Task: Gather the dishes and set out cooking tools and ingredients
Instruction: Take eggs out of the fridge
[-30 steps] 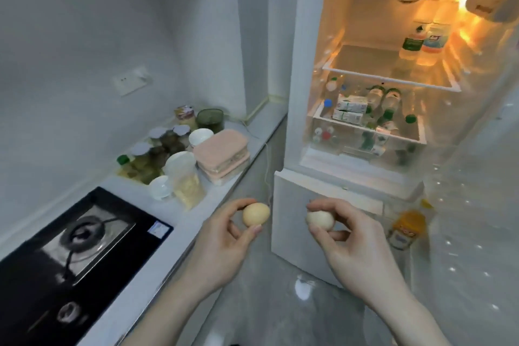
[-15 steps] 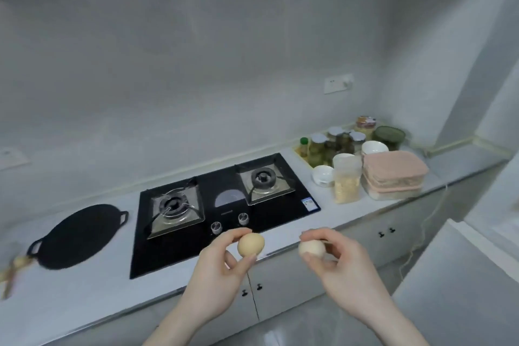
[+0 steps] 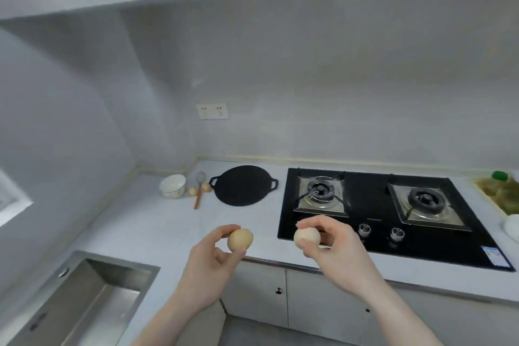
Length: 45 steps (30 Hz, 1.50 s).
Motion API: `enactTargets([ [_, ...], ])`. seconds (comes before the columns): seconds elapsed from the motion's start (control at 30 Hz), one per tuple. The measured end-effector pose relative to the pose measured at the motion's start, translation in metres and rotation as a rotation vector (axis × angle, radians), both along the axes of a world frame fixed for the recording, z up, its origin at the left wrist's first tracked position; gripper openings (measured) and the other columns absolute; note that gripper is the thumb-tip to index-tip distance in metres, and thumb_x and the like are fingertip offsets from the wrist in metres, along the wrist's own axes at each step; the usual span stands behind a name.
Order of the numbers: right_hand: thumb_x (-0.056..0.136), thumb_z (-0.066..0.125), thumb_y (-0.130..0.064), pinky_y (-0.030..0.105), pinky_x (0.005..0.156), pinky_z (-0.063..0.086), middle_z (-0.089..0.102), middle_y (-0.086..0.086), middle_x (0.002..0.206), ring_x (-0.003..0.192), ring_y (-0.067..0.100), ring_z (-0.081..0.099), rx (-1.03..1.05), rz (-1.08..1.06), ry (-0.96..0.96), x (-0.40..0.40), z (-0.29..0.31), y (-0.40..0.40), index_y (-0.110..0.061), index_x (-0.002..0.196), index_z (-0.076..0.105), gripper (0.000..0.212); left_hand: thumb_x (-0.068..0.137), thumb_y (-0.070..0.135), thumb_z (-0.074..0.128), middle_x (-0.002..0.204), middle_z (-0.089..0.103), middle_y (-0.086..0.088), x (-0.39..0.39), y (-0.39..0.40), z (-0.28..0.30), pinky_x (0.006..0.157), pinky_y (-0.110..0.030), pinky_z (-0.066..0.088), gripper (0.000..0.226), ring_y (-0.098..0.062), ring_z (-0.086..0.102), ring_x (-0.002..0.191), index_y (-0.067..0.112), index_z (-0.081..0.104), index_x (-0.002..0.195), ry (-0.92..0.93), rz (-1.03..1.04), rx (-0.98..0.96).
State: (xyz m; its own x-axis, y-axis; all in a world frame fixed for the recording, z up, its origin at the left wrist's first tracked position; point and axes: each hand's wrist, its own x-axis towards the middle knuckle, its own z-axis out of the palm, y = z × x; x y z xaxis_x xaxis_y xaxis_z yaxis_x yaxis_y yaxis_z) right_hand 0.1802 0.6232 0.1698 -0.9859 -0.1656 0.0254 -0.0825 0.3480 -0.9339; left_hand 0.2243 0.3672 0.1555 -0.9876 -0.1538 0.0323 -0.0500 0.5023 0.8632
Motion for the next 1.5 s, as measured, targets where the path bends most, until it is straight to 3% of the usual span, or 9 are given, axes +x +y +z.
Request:
enactTargets([
  [0.13,0.085,0.077,-0.021,0.025,0.082,0.058,0.070,-0.025,0.101,0.093,0.006,0.071,-0.017,0.071,-0.033,-0.020,-0.010,-0.071,-0.045,0.093,0.072,0.026,0.089,0.031,0.074,0.073,0.068,0.001,-0.002,-0.068,-0.014,0.057,-0.023,0.046,0.027,-0.007,0.050,0.053,0.038,0.064,0.113,-0.003,0.095,0.017],
  [0.23,0.085,0.077,-0.017,0.025,0.079,0.060,0.070,-0.025,0.100,0.092,0.006,0.072,-0.019,0.121,-0.087,-0.037,-0.020,-0.116,-0.041,0.091,0.073,0.024,0.087,0.040,0.073,0.089,0.071,-0.010,-0.011,-0.110,-0.032,0.056,-0.026,0.047,0.028,-0.021,0.052,0.055,0.041,0.063,0.114,-0.034,0.169,0.016],
  [0.37,0.083,0.077,-0.016,0.032,0.079,0.063,0.072,-0.020,0.101,0.089,0.007,0.072,-0.013,0.159,-0.169,-0.072,-0.041,-0.157,-0.038,0.091,0.075,0.023,0.085,0.046,0.072,0.087,0.070,-0.015,-0.032,-0.149,-0.056,0.056,-0.028,0.047,0.029,-0.022,0.052,0.055,0.043,0.062,0.113,-0.104,0.240,0.078],
  [0.53,0.083,0.077,-0.012,0.029,0.080,0.061,0.070,-0.006,0.109,0.082,0.015,0.076,-0.027,0.217,-0.316,-0.133,-0.072,-0.196,-0.030,0.100,0.075,0.025,0.083,0.058,0.071,0.100,0.069,0.020,-0.071,-0.179,-0.077,0.058,-0.030,0.053,0.033,-0.017,0.061,0.062,0.040,0.064,0.110,-0.188,0.353,0.184],
  [0.77,0.075,0.074,0.008,0.038,0.084,0.063,0.069,0.012,0.112,0.099,0.025,0.071,-0.056,0.268,-0.534,-0.225,-0.122,-0.259,-0.012,0.105,0.073,0.036,0.086,0.046,0.072,0.114,0.065,0.012,-0.143,-0.216,-0.123,0.056,-0.022,0.056,0.039,-0.016,0.068,0.077,0.029,0.064,0.120,-0.318,0.448,0.262],
  [1.1,0.071,0.065,0.002,0.042,0.089,0.061,0.070,0.003,0.101,0.093,0.019,0.071,0.065,0.192,-0.649,-0.310,-0.177,-0.334,-0.015,0.111,0.070,0.044,0.089,0.040,0.067,0.107,0.066,-0.001,-0.246,-0.272,-0.190,0.064,-0.030,0.061,0.041,-0.020,0.068,0.086,0.017,0.060,0.122,-0.486,0.480,0.327],
  [1.2,0.074,0.066,-0.005,0.038,0.092,0.060,0.069,0.000,0.102,0.092,0.018,0.072,0.085,0.158,-0.660,-0.331,-0.193,-0.350,-0.015,0.117,0.067,0.044,0.088,0.040,0.067,0.108,0.067,0.000,-0.273,-0.290,-0.206,0.075,-0.033,0.059,0.038,-0.017,0.063,0.079,0.019,0.061,0.119,-0.506,0.502,0.305],
  [1.37,0.077,0.072,-0.016,0.026,0.080,0.059,0.063,-0.003,0.105,0.086,0.018,0.074,0.161,0.079,-0.696,-0.371,-0.221,-0.386,-0.016,0.122,0.058,0.048,0.089,0.041,0.066,0.109,0.067,0.000,-0.322,-0.322,-0.234,0.071,-0.026,0.051,0.035,-0.020,0.065,0.093,0.020,0.064,0.116,-0.549,0.514,0.258],
  [1.5,0.081,0.075,-0.022,0.037,0.088,0.060,0.057,-0.007,0.097,0.084,0.013,0.066,0.271,0.051,-0.687,-0.398,-0.246,-0.419,-0.020,0.114,0.056,0.039,0.091,0.036,0.065,0.104,0.065,0.002,-0.360,-0.340,-0.254,0.078,-0.025,0.047,0.033,-0.021,0.061,0.096,0.016,0.065,0.117,-0.553,0.545,0.253],
])
